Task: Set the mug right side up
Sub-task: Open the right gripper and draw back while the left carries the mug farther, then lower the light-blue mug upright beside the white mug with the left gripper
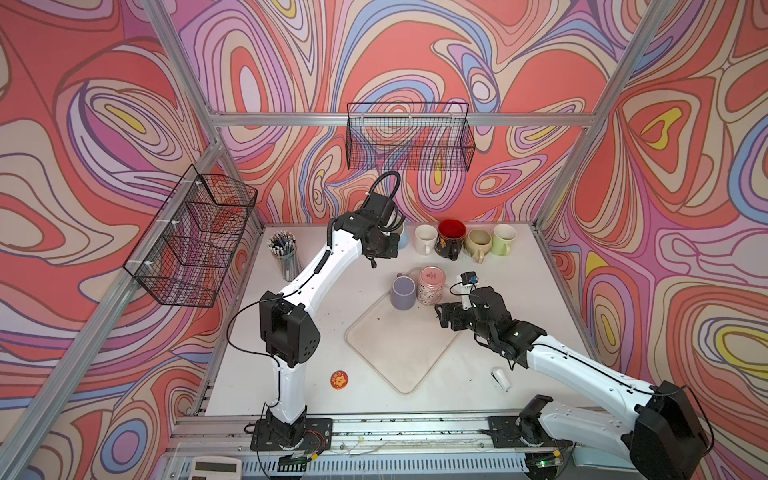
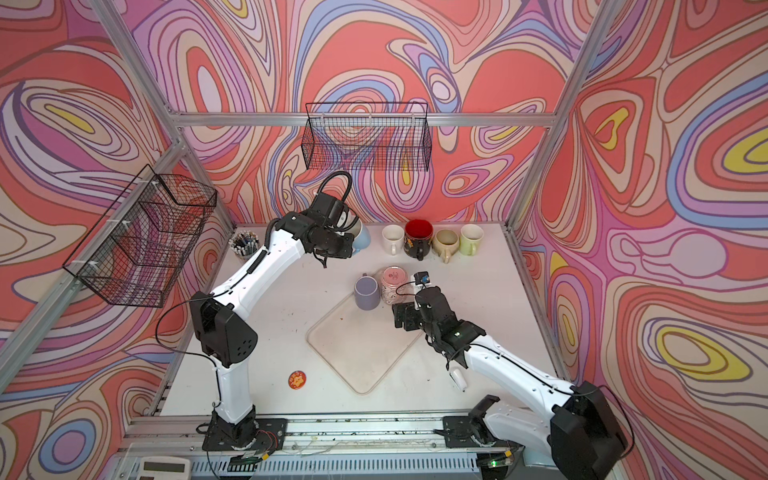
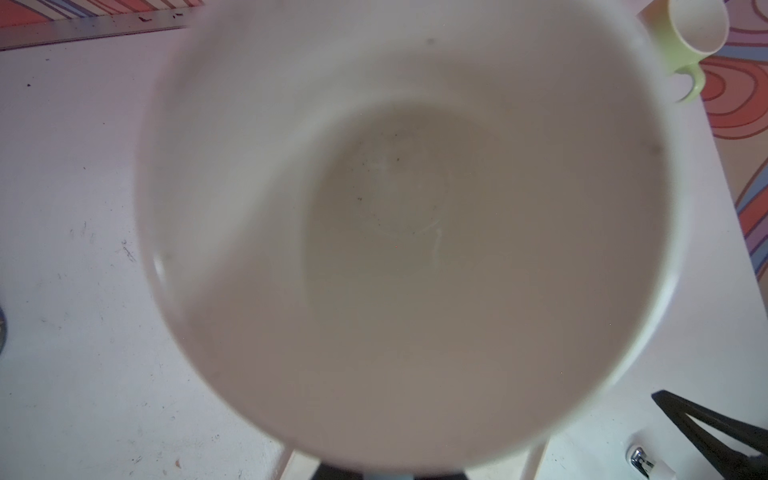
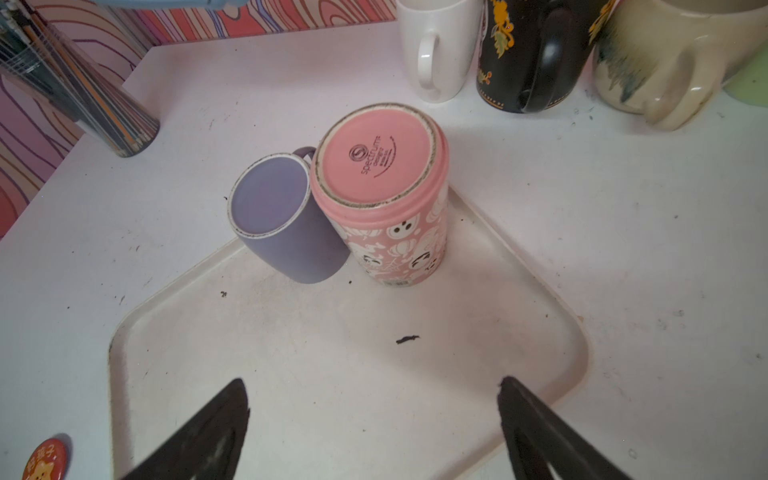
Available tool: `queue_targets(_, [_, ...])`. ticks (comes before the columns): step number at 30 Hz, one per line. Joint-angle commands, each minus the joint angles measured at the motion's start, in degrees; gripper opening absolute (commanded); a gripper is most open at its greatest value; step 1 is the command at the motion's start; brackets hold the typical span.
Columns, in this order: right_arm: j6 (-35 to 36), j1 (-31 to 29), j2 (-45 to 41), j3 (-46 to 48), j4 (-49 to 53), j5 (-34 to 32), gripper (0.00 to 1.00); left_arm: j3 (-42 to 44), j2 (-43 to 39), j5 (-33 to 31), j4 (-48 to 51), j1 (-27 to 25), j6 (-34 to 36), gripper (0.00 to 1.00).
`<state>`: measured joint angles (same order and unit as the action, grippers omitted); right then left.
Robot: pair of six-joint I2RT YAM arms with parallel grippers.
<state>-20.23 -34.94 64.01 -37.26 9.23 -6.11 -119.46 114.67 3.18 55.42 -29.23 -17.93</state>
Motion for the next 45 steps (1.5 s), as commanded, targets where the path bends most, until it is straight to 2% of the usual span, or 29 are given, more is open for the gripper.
queue_targets(1, [0.9,0.1,0.9,0.7,-1.8,4.5,0.96,-5.8,2.7,-3.1,1.7,0.6,3.2,0.0])
queue_targets(5, [1.0,0.1,1.6,0.1,-1.6,6.0,0.96,-11.5,7.9,-4.3,2.9,0.8,4.1,0.0])
queue_targets(19, [1.8,0.1,2.9,-3.8,1.6,6.7,0.97,-23.6,21.8,-5.1,2.7,1.5,3.6,0.0])
queue_targets(45, [1.9,0.1,3.0,-5.7,4.4,5.6,0.96,-25.4,29.1,-1.7,-3.2,1.5,-0.7,0.0])
